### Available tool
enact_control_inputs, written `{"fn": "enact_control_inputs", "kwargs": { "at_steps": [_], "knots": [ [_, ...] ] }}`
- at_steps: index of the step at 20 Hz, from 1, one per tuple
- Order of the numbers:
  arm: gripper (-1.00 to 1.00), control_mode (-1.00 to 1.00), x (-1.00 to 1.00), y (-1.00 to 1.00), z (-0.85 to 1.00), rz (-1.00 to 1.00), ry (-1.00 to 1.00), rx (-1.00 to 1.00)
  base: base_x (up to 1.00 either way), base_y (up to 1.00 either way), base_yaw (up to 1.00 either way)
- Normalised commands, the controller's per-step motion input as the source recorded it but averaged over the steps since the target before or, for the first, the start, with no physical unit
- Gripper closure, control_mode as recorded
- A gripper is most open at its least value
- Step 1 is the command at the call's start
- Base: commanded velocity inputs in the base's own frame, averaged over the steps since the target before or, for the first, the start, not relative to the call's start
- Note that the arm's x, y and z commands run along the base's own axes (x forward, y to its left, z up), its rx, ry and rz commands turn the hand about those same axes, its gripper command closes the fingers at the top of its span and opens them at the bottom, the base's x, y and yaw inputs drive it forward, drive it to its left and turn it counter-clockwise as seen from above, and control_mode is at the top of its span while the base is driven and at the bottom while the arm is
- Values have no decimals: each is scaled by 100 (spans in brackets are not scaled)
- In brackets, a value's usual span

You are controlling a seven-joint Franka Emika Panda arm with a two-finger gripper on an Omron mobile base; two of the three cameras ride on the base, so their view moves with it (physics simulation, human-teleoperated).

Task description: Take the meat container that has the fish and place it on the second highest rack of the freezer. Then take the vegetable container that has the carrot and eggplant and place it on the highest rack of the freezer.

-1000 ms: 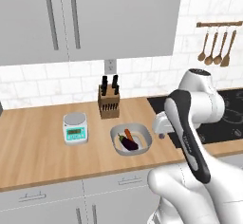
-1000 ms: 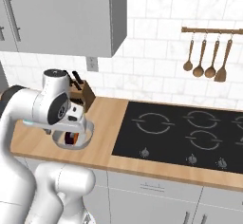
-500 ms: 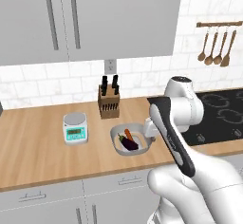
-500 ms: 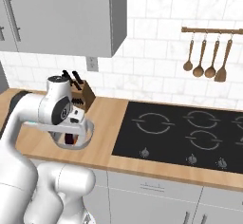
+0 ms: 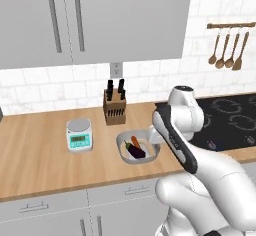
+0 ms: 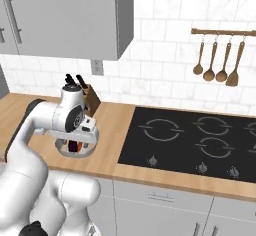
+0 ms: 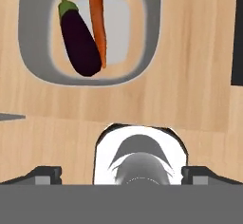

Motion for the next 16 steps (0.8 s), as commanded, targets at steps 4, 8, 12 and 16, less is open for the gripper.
{"fn": "enact_control_inputs", "kwargs": {
  "at_steps": [4, 8, 12, 16],
  "knots": [
    [-100, -100, 81, -4, -2, -11, 16, -2, 0, 0, 0],
    [-100, -100, 64, 0, -53, -8, 0, 0, 0, 0, 0],
    [-100, -100, 21, -3, -34, -8, 3, 0, 0, 0, 0],
    [-100, -100, -3, -2, 0, -9, 8, 0, 0, 0, 0]
  ]
}}
